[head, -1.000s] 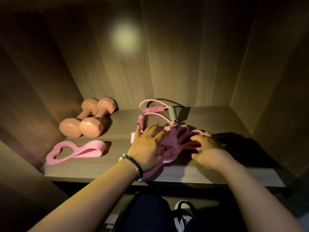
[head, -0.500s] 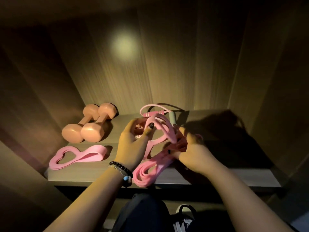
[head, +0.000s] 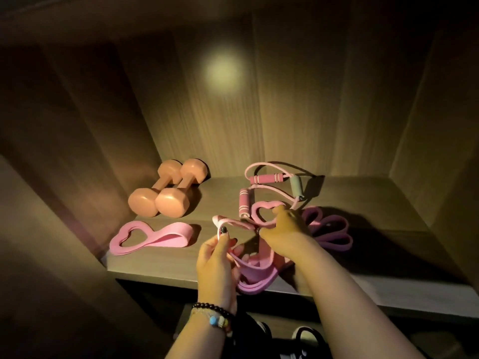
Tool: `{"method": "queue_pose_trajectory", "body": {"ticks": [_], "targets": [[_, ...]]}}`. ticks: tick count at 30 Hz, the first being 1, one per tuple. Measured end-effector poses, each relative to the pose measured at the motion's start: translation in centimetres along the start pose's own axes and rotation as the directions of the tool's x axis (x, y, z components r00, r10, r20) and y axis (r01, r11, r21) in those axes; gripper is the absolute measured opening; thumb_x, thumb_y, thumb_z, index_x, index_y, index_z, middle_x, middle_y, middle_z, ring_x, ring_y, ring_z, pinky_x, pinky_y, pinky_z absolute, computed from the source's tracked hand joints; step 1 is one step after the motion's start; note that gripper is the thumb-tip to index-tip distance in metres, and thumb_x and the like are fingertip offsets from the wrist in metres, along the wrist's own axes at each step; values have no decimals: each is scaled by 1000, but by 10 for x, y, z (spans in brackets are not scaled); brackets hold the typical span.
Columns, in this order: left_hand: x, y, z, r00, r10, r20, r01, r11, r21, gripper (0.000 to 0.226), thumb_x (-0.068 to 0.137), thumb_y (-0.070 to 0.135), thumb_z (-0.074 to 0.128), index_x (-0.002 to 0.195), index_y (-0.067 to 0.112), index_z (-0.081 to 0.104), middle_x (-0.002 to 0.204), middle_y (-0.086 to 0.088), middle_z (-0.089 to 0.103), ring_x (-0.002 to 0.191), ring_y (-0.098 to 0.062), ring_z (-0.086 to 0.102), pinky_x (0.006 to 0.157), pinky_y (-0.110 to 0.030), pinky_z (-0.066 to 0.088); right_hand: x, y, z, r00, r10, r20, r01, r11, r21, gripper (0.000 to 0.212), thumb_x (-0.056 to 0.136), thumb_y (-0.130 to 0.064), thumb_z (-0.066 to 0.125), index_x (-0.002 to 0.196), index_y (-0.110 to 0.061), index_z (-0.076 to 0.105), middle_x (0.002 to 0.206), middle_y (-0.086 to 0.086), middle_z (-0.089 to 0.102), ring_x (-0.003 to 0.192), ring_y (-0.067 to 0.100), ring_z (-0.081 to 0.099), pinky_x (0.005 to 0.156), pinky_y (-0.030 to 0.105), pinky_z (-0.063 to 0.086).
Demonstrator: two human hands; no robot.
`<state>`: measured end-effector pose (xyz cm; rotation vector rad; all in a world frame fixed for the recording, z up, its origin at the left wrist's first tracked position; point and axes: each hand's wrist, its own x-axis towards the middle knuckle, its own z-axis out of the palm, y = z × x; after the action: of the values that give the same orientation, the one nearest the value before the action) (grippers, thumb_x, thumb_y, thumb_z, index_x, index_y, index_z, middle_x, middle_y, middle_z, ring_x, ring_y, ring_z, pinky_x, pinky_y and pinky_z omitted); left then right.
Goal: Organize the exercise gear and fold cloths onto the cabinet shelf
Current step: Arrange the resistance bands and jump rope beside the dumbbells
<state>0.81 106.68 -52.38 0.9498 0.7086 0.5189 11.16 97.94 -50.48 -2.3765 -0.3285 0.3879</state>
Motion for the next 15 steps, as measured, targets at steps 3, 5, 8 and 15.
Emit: {"method": "queue_pose_trajectory", "body": {"ticks": [3, 5, 8, 15], "targets": [[9, -2, 2, 1000, 7, -2, -7, 995, -100, 11, 96, 18, 55, 92, 8, 58, 77, -8, 72, 69, -16, 71, 55, -28, 56, 8, -3, 6, 998, 8, -63, -9, 1000, -13, 57, 87, -18, 63, 138, -16, 38, 133, 9, 47, 116, 27, 52, 79, 32, 48], [19, 3, 3, 997, 78, 0, -78, 995, -69, 13, 95, 13, 54, 87, 5, 59, 66, -2, 67, 61, -13, 66, 53, -26, 54, 13, -5, 9, 994, 6, -111, -10, 999, -36, 55, 86, -15, 65, 135, -14, 43, 131, 9, 49, 115, 27, 54, 73, 29, 44], [28, 9, 5, 993, 116, 34, -113, 989, -99, 18, 96, 9, 50, 86, 5, 65, 64, -4, 62, 56, -13, 59, 52, -25, 52, 20, -7, 13, 985, 13, -173, -14, 1000, -9, 49, 84, -13, 69, 128, -10, 48, 129, 11, 52, 116, 29, 54, 79, 32, 46], [34, 7, 5, 993, 4, 116, 25, 969, -244, 39, 99, -3, 35, 116, 28, 49, 84, -14, 75, 71, -30, 72, 56, -36, 58, 33, -19, 23, 966, 186, -179, -84, 881, 465, 41, 80, 3, 67, 117, -2, 51, 112, 14, 58, 92, 25, 59, 58, 25, 44]]}}
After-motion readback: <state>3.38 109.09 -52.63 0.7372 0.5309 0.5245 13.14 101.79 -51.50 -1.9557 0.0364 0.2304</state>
